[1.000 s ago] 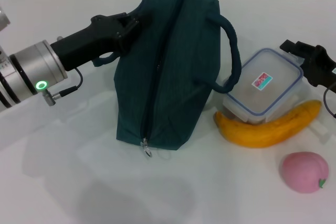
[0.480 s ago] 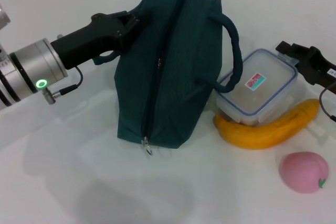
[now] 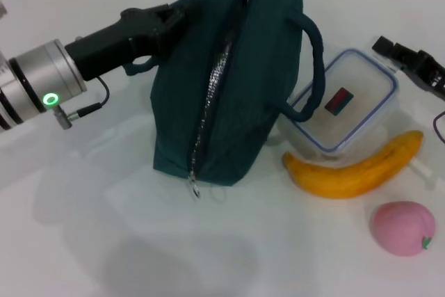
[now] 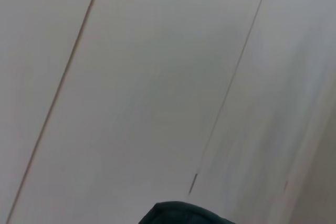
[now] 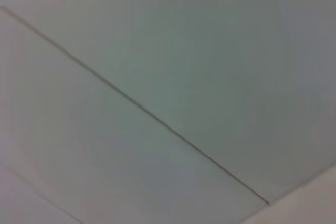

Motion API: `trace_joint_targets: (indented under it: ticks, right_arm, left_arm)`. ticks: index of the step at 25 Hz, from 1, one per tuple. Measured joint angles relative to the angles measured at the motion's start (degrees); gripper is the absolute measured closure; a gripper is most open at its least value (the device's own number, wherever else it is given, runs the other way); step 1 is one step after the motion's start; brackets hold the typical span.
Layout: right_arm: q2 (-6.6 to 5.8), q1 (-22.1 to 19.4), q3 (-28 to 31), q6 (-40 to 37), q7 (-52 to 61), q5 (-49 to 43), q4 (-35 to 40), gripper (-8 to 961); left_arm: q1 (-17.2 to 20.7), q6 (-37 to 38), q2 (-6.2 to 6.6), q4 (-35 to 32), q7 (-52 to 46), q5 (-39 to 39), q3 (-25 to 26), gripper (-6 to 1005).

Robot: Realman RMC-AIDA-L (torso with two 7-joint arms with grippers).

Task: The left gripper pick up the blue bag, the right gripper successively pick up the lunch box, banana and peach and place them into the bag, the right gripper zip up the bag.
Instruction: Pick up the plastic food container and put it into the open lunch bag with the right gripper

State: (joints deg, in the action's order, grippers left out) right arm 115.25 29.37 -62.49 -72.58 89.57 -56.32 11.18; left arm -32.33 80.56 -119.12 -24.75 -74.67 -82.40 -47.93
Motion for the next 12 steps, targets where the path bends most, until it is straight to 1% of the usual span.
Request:
trace_joint_targets:
  ticks: [1, 3, 8, 12]
  right_arm:
    - [-0.01, -0.16, 0.01, -0.42, -1.01, 0.01, 0.47, 840]
    - [-0.02, -0.28, 0.01, -1.52, -3.93, 0.07, 0.73, 847]
    - [0.13, -0.33, 0.0, -3.95, -11.11, 0.12, 1.23, 857]
    - [0.16, -0.53, 0.0, -5.13, -13.98, 0.23, 1.42, 857]
  left_arm:
    - [0.07, 0.78, 0.09, -1.29, -2.07, -0.29, -0.03, 958]
    - [0.17, 1.29, 0.1, -1.75, -2.65, -0.43, -0.07, 958]
    - [0.3, 1.52, 0.11, -1.79, -2.75, -0.49, -0.13, 958]
    - [0.45, 1.53, 0.02, -1.79, -2.76, -0.51, -0.15, 958]
